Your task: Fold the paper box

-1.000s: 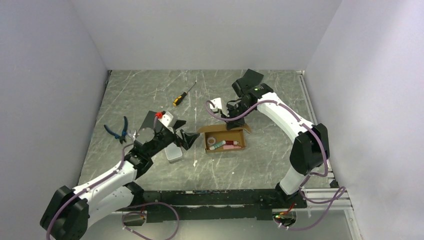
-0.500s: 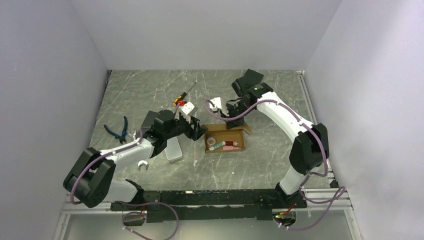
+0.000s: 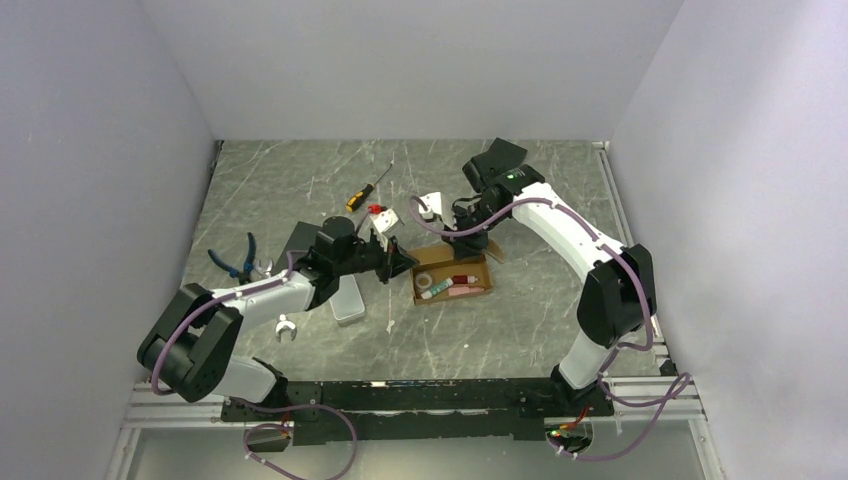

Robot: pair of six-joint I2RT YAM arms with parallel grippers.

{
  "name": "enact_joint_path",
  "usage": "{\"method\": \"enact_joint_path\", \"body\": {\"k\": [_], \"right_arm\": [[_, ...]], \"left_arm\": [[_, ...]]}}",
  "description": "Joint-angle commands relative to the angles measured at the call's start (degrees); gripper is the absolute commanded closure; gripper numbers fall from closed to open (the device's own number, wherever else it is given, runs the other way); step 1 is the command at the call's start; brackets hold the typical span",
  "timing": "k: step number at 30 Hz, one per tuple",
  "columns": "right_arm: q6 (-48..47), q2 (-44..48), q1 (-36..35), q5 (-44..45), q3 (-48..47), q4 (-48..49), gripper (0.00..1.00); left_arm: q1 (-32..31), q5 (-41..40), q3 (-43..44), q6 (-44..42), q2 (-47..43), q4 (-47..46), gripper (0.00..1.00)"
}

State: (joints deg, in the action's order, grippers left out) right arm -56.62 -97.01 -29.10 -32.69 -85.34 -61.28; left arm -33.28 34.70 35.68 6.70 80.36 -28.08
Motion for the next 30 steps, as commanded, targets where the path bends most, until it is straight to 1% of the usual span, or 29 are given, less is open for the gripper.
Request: {"method": "enact_joint_path", "body": {"k": [1, 3, 5, 7, 9, 10, 12, 14, 15, 16, 17, 20, 21, 23, 25, 27, 30], "right_arm": [[7.27, 2.38, 0.63, -1.0, -2.07, 3.0, 0.56], [10.5, 5.17, 2.81, -3.97, -1.39, 4.59, 0.39], [12.37, 8.56, 6.72, -9.0, -0.42, 5.36, 0.29], [14.75, 12.23, 12.06, -15.76, 2.02, 7.44, 0.24], [17.42, 16.04, 17.17, -19.38, 5.69, 11.31, 0.23], [20.52, 17.75, 19.4, -20.11, 8.38, 15.01, 0.23], [29.88, 21.11, 23.5, -19.28, 15.56, 26.23, 0.25], [42.91, 23.59, 27.4, -13.62, 23.1, 42.84, 0.27], [48.31, 23.83, 28.54, -9.96, 26.02, 47.66, 0.29], [51.63, 23.47, 29.6, -7.18, 28.06, 50.82, 0.29], [52.87, 22.55, 30.77, -5.85, 29.42, 52.51, 0.3], [54.37, 18.53, 31.21, -2.19, 31.16, 55.73, 0.31], [55.14, 16.99, 31.21, -0.76, 31.53, 57.29, 0.36], [57.24, 13.42, 31.27, 0.82, 31.09, 59.07, 0.53], [59.12, 8.89, 31.26, -0.14, 28.77, 58.31, 0.65], [60.25, 3.64, 31.22, -3.45, 25.85, 56.84, 0.73], [62.21, -2.61, 31.03, -8.82, 22.87, 57.13, 0.77]], "left_arm": [[0.32, -1.32, 0.43, -0.24, -0.56, -1.78, 1.0], [0.32, -2.06, -0.46, 0.2, -1.0, -2.72, 1.0], [0.32, -2.94, -0.86, 0.6, -1.36, -2.5, 1.0], [0.33, -3.63, -0.81, 1.07, -1.45, -1.96, 1.0], [0.37, -4.4, -0.72, 1.91, -1.47, -1.9, 1.0], [0.4, -4.39, -0.7, 2.23, -1.38, -1.98, 1.0], [0.57, -4.11, -0.62, 3.36, -1.07, -2.55, 1.0], [0.73, -3.95, -0.4, 4.48, -0.89, -2.62, 1.0], [0.92, -3.95, -0.41, 4.98, -0.88, -2.6, 1.0], [1.12, -4.01, -0.43, 5.58, -0.94, -2.71, 1.0], [1.29, -4.02, -0.56, 6.17, -0.99, -2.88, 1.0], [1.76, -3.54, -0.87, 7.64, -0.86, -4.01, 1.0], [1.88, -3.22, -0.8, 7.96, -0.78, -4.2, 1.0], [2.13, -2.46, -0.79, 8.47, -0.45, -4.7, 1.0], [2.59, -1.81, -0.87, 9.11, -0.14, -5.23, 1.0], [3.22, -0.86, -0.65, 9.8, 0.28, -5.57, 1.0], [4.15, 0.73, 0.22, 10.79, 1.08, -4.93, 1.0]]}}
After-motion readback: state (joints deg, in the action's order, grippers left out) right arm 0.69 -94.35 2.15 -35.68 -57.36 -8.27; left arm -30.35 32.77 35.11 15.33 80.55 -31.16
